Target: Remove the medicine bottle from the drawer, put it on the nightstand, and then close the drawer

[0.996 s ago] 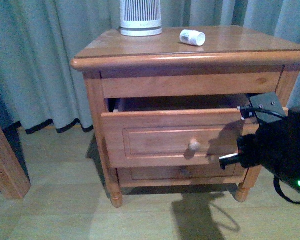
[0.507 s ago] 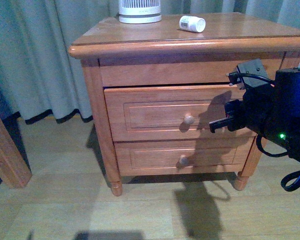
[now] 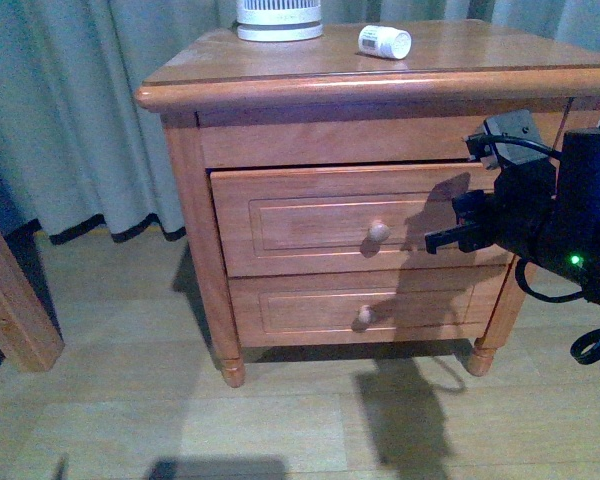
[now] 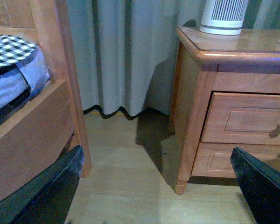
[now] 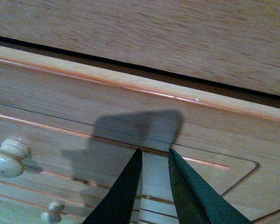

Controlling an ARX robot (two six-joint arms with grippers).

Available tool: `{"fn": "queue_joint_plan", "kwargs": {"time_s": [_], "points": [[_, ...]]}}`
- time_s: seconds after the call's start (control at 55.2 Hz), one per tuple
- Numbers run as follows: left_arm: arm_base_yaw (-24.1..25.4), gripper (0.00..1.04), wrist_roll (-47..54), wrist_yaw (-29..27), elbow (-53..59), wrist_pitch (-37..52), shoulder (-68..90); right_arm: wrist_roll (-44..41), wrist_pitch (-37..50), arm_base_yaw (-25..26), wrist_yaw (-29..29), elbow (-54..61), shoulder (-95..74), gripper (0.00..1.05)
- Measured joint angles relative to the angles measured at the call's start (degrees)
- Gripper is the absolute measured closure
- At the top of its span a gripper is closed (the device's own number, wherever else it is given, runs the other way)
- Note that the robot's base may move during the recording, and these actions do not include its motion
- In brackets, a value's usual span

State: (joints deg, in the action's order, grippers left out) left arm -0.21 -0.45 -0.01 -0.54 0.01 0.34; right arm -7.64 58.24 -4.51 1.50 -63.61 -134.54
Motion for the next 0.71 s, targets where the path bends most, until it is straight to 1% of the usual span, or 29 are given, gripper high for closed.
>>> {"fn": "queue_joint_plan", "kwargs": {"time_s": [0.181, 0.344, 0.435, 0.562, 0.616, 0.706], "points": [[0.0, 0.07, 0.0, 0.0, 0.0, 0.0, 0.0, 4.8, 1.4, 0.1, -1.4, 2.3, 1.1, 0.82], [0.0, 0.07, 0.0, 0.0, 0.0, 0.0, 0.0, 9.7, 6.0, -0.1, -0.7, 11.2, 7.4, 0.82], [0.0, 0.07, 0.0, 0.0, 0.0, 0.0, 0.0, 13.0, 11.7, -0.7, 0.3, 19.6, 16.1, 0.82], [0.0, 0.07, 0.0, 0.0, 0.0, 0.0, 0.0, 15.1, 14.2, -0.4, 1.8, 26.6, 27.0, 0.82], [0.0, 0.07, 0.0, 0.0, 0.0, 0.0, 0.0, 15.8, 14.0, 0.1, 2.8, 29.2, 32.4, 0.82], [0.0, 0.07, 0.0, 0.0, 0.0, 0.0, 0.0, 16.3, 8.7, 2.4, 4.9, 34.3, 47.3, 0.82]]}}
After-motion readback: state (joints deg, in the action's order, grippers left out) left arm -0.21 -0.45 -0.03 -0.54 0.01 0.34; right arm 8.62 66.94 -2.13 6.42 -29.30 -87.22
